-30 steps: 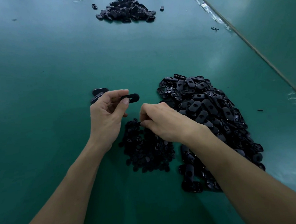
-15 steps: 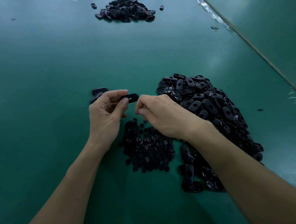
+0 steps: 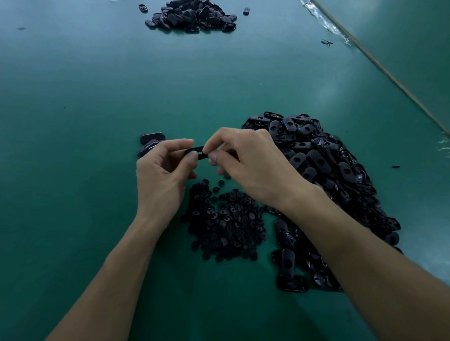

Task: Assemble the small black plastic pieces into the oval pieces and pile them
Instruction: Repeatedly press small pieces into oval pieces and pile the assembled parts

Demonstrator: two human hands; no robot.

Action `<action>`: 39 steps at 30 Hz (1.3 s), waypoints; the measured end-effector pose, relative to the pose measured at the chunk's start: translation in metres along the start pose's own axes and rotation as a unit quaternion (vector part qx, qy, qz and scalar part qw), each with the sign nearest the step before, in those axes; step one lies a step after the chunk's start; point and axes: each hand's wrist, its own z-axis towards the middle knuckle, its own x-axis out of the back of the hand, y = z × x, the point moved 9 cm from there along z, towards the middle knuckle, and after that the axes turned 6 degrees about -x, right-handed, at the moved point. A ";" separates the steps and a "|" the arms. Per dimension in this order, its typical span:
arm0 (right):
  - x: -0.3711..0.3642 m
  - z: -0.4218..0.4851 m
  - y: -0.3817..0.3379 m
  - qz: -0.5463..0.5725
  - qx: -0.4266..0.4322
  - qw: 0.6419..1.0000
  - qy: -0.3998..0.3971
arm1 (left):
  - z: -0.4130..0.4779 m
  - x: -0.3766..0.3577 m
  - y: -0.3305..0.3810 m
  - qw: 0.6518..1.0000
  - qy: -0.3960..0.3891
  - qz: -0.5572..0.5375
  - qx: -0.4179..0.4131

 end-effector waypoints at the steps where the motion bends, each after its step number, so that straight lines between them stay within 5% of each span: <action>1: 0.002 0.000 -0.002 0.006 0.007 1.000 0.011 | -0.001 -0.001 -0.001 1.000 -0.006 -0.004 0.004; 7: 0.012 0.001 -0.004 0.025 0.008 0.998 0.057 | -0.001 -0.008 0.002 0.999 -0.039 -0.012 0.000; 39: 0.002 0.001 0.010 -0.002 -0.049 0.998 0.048 | -0.005 -0.016 0.007 0.997 -0.066 -0.029 -0.009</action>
